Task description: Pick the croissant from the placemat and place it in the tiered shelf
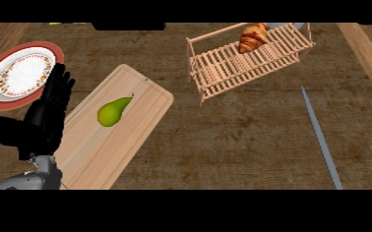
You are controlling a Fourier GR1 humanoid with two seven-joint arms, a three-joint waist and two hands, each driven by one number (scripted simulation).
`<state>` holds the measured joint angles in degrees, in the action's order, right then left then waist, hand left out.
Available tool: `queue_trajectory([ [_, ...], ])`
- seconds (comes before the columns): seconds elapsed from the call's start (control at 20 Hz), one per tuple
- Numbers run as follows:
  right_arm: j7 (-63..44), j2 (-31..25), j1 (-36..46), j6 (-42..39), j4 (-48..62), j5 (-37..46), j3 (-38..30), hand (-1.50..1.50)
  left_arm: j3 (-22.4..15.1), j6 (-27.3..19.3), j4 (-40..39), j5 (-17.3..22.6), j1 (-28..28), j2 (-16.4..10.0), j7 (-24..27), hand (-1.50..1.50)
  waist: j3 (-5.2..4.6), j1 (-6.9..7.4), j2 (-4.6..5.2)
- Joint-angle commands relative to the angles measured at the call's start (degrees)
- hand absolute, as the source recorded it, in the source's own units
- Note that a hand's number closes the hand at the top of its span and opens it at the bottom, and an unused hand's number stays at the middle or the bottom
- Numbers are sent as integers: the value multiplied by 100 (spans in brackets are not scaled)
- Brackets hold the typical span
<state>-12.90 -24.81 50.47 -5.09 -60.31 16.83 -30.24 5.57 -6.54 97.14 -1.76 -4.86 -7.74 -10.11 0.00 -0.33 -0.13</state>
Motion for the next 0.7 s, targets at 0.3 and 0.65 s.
queue_trajectory([
  [0.3,477,-1507,-882,-1524,536,-1165,-853,-150,-142,-150,-78,-192,3,191,105,0,2,31,14],
  [0.65,1255,-2257,-840,-2022,1546,-1454,-894,-150,127,75,-468,32,-158,35,289,0,2,72,30],
])
